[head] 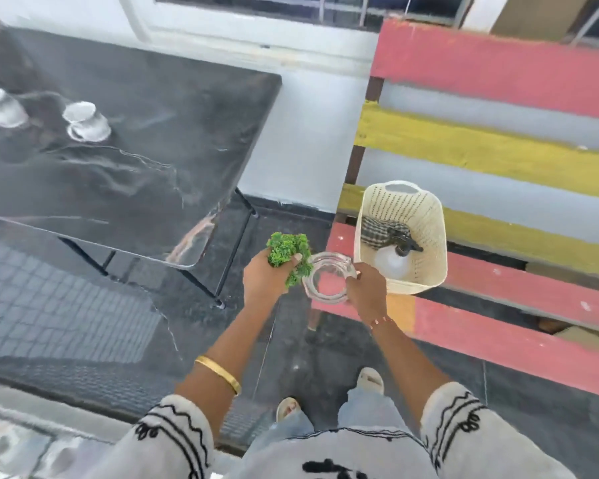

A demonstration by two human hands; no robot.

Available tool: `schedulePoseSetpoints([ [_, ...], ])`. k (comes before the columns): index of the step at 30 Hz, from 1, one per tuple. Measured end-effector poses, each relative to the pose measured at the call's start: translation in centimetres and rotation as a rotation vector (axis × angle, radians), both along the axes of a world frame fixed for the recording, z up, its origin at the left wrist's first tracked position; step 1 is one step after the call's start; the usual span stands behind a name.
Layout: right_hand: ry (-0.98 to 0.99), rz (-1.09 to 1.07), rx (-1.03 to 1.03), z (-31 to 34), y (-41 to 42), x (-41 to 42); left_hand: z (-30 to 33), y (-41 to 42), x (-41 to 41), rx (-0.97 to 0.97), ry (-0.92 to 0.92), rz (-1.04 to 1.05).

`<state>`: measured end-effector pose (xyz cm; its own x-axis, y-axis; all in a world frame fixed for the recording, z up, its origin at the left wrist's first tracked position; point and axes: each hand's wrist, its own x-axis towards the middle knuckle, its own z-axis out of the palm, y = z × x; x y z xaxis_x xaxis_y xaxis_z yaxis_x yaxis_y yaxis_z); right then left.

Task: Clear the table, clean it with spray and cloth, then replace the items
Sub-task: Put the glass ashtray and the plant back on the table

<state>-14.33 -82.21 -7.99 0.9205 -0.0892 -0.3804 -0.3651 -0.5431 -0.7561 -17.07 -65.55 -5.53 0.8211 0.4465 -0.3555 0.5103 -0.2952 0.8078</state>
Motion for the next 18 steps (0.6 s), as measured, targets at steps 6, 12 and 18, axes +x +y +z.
schedulePoseSetpoints([
  [6, -0.112, 0.019, 0.054, 3.6, 5.3, 3.1, 4.9, 5.1, 1.6, -0.156, -0.151, 0.097],
  [12, -0.156, 0.050, 0.113, 6.8, 11.5, 9.1, 8.0, 11.2, 4.9, -0.229, -0.245, 0.185],
  [18, -0.195, 0.084, 0.149, 7.8, 18.4, 15.6, 8.7, 17.3, 9.9, -0.307, -0.281, 0.286],
])
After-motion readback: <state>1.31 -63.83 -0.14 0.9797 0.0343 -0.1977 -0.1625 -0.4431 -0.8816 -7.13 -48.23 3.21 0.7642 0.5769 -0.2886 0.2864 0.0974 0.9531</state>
